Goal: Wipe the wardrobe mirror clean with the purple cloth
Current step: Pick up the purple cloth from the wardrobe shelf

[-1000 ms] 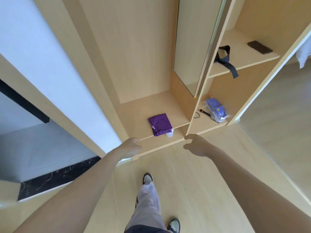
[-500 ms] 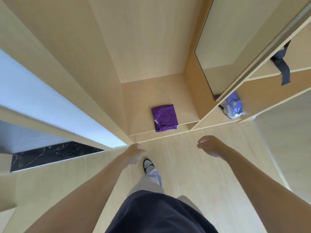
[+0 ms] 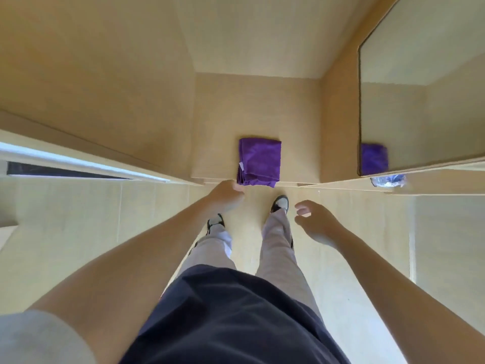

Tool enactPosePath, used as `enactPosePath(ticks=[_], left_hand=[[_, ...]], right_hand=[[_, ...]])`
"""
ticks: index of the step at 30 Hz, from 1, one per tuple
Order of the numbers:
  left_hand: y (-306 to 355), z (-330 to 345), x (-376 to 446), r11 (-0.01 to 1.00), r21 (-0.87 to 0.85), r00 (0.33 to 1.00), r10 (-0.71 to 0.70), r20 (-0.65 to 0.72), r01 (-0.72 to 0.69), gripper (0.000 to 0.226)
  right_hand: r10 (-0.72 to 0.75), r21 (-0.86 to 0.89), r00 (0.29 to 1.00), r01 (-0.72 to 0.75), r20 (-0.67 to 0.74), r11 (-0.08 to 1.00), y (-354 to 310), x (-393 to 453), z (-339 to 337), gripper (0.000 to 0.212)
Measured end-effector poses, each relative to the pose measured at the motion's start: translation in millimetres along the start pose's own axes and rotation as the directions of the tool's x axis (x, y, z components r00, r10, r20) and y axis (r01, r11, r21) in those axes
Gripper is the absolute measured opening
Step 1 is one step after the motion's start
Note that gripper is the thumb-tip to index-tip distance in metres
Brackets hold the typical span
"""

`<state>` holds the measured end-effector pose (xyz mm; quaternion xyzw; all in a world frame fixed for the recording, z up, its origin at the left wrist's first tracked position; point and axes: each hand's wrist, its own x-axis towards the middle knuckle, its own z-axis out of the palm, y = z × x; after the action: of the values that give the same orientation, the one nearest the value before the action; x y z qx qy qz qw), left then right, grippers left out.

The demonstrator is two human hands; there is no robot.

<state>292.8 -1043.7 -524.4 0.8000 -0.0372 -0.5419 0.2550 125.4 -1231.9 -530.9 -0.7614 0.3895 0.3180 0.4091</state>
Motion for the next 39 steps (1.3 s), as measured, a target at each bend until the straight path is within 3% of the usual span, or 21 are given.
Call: enactPosePath(ticks=[2, 5, 7, 9, 12, 14, 17, 19, 21, 25, 30, 33, 35, 37, 39], left_hand=[[-3.6, 7.5, 4.2, 0.991, -0.111, 0.997, -0.074, -0.027, 0.071, 0.022], [-5.3, 28.5, 13.2, 0.932, -0.311, 0.979, -0.203, -0.014, 0.189, 0.011], [-4.7, 45.4, 27.2, 0.851, -0.435, 0.954, -0.294, 0.066, 0.293, 0.011], [-3.5, 59.0, 48.5, 0.784, -0.542, 0.948, -0.308, 0.086, 0.304, 0.012], [-6.2, 71.4, 74.8, 0.695, -0.653, 0.945, -0.310, 0.104, 0.300, 0.013], [-9.8, 75.7, 85.2, 0.724, -0.617, 0.942, -0.324, 0.090, 0.309, 0.013], [-20.7, 68.1, 115.5, 0.919, -0.306, 0.968, -0.248, 0.039, 0.248, 0.016], [-26.6, 56.7, 146.5, 0.968, -0.092, 0.972, -0.236, 0.009, 0.236, 0.026], [-25.7, 47.3, 182.2, 0.977, 0.037, 0.978, -0.208, -0.008, 0.208, 0.030], [-19.8, 44.1, 243.3, 0.988, 0.133, 0.996, -0.084, 0.000, 0.084, 0.034], [-40.4, 61.8, 262.2, 0.961, 0.275, 0.988, -0.017, 0.155, -0.026, 0.030], [-57.8, 61.8, 257.7, 0.962, 0.274, 0.980, -0.055, 0.189, 0.001, 0.020], [-64.7, 56.0, 253.7, 0.956, 0.293, 0.979, -0.075, 0.190, 0.017, 0.017], [-60.6, 44.8, 246.7, 0.958, 0.280, 0.982, -0.108, 0.158, 0.060, 0.014], [-47.1, 33.2, 238.4, 0.971, 0.226, 0.986, -0.106, 0.130, 0.075, 0.015]], right_hand=[[0.029, -0.071, 0.999, -0.028, 0.021, 0.997, 7.8, 16.9, -10.8, 0.057], [0.069, -0.191, 0.997, -0.060, 0.042, 0.980, 16.9, 41.8, -29.3, 0.072], [0.108, -0.195, 0.994, -0.099, 0.036, 0.976, 18.1, 62.7, -37.1, 0.069], [0.137, -0.166, 0.989, -0.127, 0.049, 0.978, 19.5, 84.5, -38.1, 0.060], [0.086, -0.243, 0.984, -0.046, 0.158, 0.969, 8.9, 118.4, -33.6, 0.043], [0.059, -0.290, 0.974, 0.007, 0.219, 0.957, -4.0, 132.8, -26.1, 0.031], [0.019, -0.225, 0.981, 0.025, 0.191, 0.974, -18.6, 173.1, -12.1, 0.026], [0.015, -0.151, 0.991, 0.005, 0.134, 0.989, -23.5, 204.3, 2.0, 0.026], [0.002, -0.143, 0.998, 0.007, 0.058, 0.990, -25.9, 234.6, 18.9, 0.028], [-0.141, -0.174, 0.987, 0.126, -0.082, 0.977, -35.4, 289.5, 66.0, 0.025], [-0.264, -0.438, 0.960, 0.200, -0.089, 0.876, -35.3, 326.6, 121.5, 0.049], [-0.348, -0.490, 0.916, 0.215, -0.198, 0.845, -22.1, 328.3, 135.0, 0.023], [-0.299, -0.325, 0.922, 0.212, -0.246, 0.922, -15.8, 322.6, 133.1, 0.010], [-0.176, -0.015, 0.938, 0.180, -0.298, 0.984, -15.3, 310.2, 118.1, 0.006], [-0.096, 0.239, 0.936, 0.184, -0.338, 0.953, -16.8, 294.0, 93.9, 0.005]])
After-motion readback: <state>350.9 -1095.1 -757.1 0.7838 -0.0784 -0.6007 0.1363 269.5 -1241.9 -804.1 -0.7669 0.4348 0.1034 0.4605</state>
